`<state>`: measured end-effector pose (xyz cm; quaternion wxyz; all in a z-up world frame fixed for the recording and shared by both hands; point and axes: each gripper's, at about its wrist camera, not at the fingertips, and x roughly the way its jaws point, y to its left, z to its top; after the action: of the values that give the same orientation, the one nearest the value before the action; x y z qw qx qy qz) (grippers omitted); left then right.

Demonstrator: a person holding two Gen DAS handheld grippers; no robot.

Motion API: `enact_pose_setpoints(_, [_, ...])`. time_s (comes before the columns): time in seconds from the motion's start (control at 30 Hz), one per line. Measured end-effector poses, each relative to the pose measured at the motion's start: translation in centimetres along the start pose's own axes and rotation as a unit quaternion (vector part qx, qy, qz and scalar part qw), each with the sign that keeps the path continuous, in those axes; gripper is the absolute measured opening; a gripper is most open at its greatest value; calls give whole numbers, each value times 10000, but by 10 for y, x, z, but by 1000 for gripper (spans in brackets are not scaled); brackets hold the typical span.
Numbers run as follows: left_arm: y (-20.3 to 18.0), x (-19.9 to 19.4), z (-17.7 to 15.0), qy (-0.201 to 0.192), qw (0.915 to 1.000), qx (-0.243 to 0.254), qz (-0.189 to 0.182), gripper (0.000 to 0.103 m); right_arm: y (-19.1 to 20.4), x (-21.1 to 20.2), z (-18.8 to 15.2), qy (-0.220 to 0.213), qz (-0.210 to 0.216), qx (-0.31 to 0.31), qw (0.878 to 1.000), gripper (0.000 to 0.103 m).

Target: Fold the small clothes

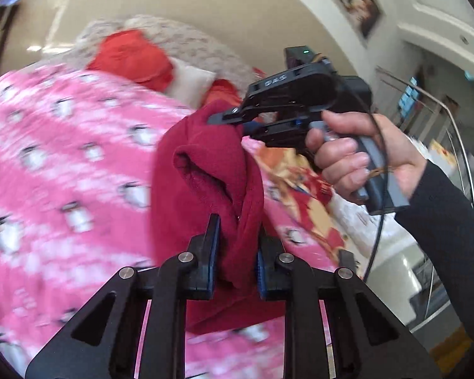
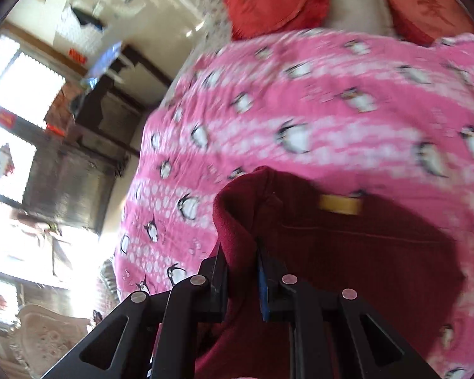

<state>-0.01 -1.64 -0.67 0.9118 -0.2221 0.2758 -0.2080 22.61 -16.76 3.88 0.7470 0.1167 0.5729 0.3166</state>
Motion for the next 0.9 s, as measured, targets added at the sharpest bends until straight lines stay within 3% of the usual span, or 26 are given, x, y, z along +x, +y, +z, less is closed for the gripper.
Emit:
enact_pose_setpoints(0.17, [-53,57,-16,430,9983,285,-256,17,-84,-34,-21,-14,-196,460,9987,14])
enact_pose_setpoints(0.4, [-72,115,-60,1192,9914,537,0,19,-166,-20,-48,-4,-436,888,9951,15])
enact_pose_setpoints(0.5, [-68,115,-69,1334,9901,428,-117,27,-188,-13,-58,-102,-264,1176,9927,25])
enact_pose_setpoints(0.57, [-70,105,-72,1457,9882,399,-263,27,-199,-27,-65,-450,-150,1416,9888,28])
enact_pose_setpoints(0.63, [-68,84,-68,1422,9881,458,-358,27,-204,-50,-73,-867,-439,1517,9836,28])
enact_pose_setpoints(0.67, [-69,74,-65,1357,9891,470,-312,27,-202,-64,-78,-1076,-797,1467,9801,28])
enact_pose_setpoints(0.7, [-63,61,-59,1188,9916,478,-188,27,-190,-82,-85,-1388,-1258,1089,9762,28])
enact_pose_setpoints(0.73, [-56,53,-51,1019,9936,494,-2,27,-176,-93,-92,-1595,-1340,641,9760,28])
enact_pose_setpoints(0.8, [-39,49,-40,804,9944,512,464,27,-141,-107,-111,-1897,-1112,-406,9747,28])
enact_pose_setpoints(0.83, [-26,55,-36,881,9929,395,692,27,-115,-108,-124,-1985,-954,-1056,9697,28])
enact_pose_setpoints(0.9, [-9,72,-39,1136,9905,137,763,27,-83,-101,-141,-2058,-863,-1745,9590,28])
